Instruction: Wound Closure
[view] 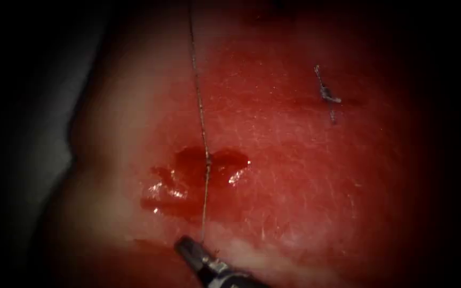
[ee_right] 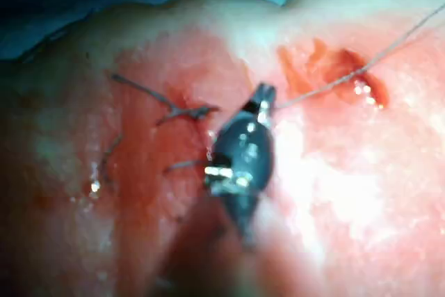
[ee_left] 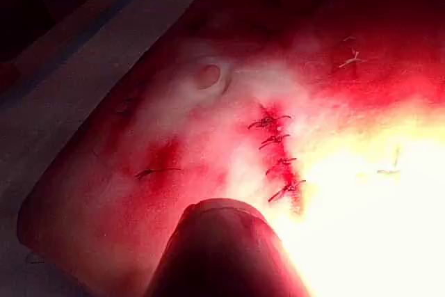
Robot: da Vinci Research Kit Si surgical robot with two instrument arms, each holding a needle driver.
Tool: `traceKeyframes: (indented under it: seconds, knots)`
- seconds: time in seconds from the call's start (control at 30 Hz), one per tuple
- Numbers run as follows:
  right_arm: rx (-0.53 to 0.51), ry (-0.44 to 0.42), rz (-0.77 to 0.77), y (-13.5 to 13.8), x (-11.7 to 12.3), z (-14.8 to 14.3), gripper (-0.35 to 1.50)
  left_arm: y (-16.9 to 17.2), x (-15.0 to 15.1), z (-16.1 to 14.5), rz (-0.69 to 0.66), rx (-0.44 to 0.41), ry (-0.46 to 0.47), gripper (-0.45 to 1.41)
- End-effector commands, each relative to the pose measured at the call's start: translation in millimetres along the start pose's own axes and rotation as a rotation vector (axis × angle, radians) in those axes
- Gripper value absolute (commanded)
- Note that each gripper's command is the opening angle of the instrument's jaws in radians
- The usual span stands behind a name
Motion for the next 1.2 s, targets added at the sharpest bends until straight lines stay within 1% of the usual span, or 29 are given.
traceKeyframes:
  seconds: [0.03, 0.07, 0.1, 0.13, 0.17, 0.2, 0.23, 0.27, 0.33, 0.53, 0.57, 0.6, 0.77, 0.83, 0.87, 0.9, 0.93, 0.97, 1.07, 1.1, 1.17, 1.2]
  knots:
    - [-0.004, 0.021, 0.016, -0.2, 0.0, 0.4, -0.10, 0.3, 0.7, 0.0, -0.002, -0.016, 0.019, -0.45]
    - [0.009, 0.045, 0.032, 0.2, 0.4, 0.4, 0.32, 1.0, 0.5, -1.0, 0.001, -0.026, 0.027, -0.45]
    - [0.009, 0.045, 0.032, 0.2, 0.4, 0.4, 0.32, 1.0, 0.5, -1.0, 0.001, -0.026, 0.027, -0.45]
    - [0.010, 0.048, 0.039, 0.4, 0.6, 0.3, 0.51, 1.6, 0.4, -1.8, 0.005, -0.035, 0.028, -0.45]
    - [0.013, 0.047, 0.053, 0.6, 0.8, 0.2, 0.81, 2.0, 0.4, -2.3, 0.001, -0.043, 0.033, -0.45]
    - [0.014, 0.047, 0.061, 0.7, 1.0, 0.2, 0.96, 2.4, 0.3, -2.9, -0.001, -0.053, 0.037, -0.45]
    - [0.016, 0.046, 0.062, 0.9, 1.2, 0.0, 1.05, 2.9, 0.3, -3.7, 0.002, -0.062, 0.046, -0.45]
    - [0.018, 0.046, 0.064, 1.1, 1.4, -0.1, 1.10, 3.4, 0.2, -4.3, 0.005, -0.068, 0.050, -0.45]
    - [0.023, 0.044, 0.073, 1.4, 1.7, -0.7, 1.13, 4.5, -0.2, -5.9, 0.007, -0.081, 0.055, -0.45]
    - [0.045, 0.040, 0.090, 2.3, 2.9, -2.6, 1.16, 7.6, -1.9, -10.4, 0.024, -0.098, 0.068, -0.45]
    - [0.054, 0.038, 0.095, 2.6, 3.4, -3.4, 1.06, 8.7, -2.9, -12.2, 0.028, -0.103, 0.073, -0.45]
    - [0.054, 0.038, 0.095, 2.6, 3.4, -3.4, 1.06, 8.7, -2.9, -12.2, 0.028, -0.103, 0.073, -0.45]
    - [0.084, 0.061, 0.116, 4.6, 5.7, -4.4, 0.62, 11.3, -4.9, -16.1, 0.047, -0.116, 0.085, -0.45]
    - [0.096, 0.063, 0.126, 5.6, 6.7, -4.1, 0.57, 12.4, -5.4, -17.2, 0.049, -0.116, 0.100, -0.45]
    - [0.132, 0.070, 0.130, 6.3, 7.1, -3.5, 0.22, 13.7, -5.6, -18.3, 0.046, -0.110, 0.117, -0.45]
    - [0.132, 0.070, 0.130, 6.3, 7.1, -3.5, 0.22, 13.7, -5.6, -18.3, 0.046, -0.110, 0.117, -0.45]
    - [0.183, 0.081, 0.130, 6.6, 7.1, -2.9, -0.35, 14.2, -5.6, -18.7, 0.043, -0.107, 0.126, -0.45]
    - [0.228, 0.084, 0.127, 6.8, 7.1, -2.3, -0.35, 15.0, -5.6, -19.1, 0.041, -0.105, 0.140, -0.45]
    - [0.318, 0.070, 0.118, 7.9, 6.7, -0.2, -0.35, 16.7, -5.4, -19.9, 0.038, -0.102, 0.165, -0.45]
    - [0.335, 0.065, 0.121, 8.3, 6.5, 0.4, -0.35, 17.5, -5.4, -20.2, 0.051, -0.100, 0.173, -0.45]
    - [0.333, 0.063, 0.112, 9.4, 6.0, 1.8, -0.35, 18.6, -5.4, -20.5, 0.070, -0.098, 0.185, -0.45]
    - [0.344, 0.064, 0.115, 10.8, 5.8, 3.0, -0.35, 19.8, -5.6, -20.7, 0.084, -0.094, 0.195, -0.45]
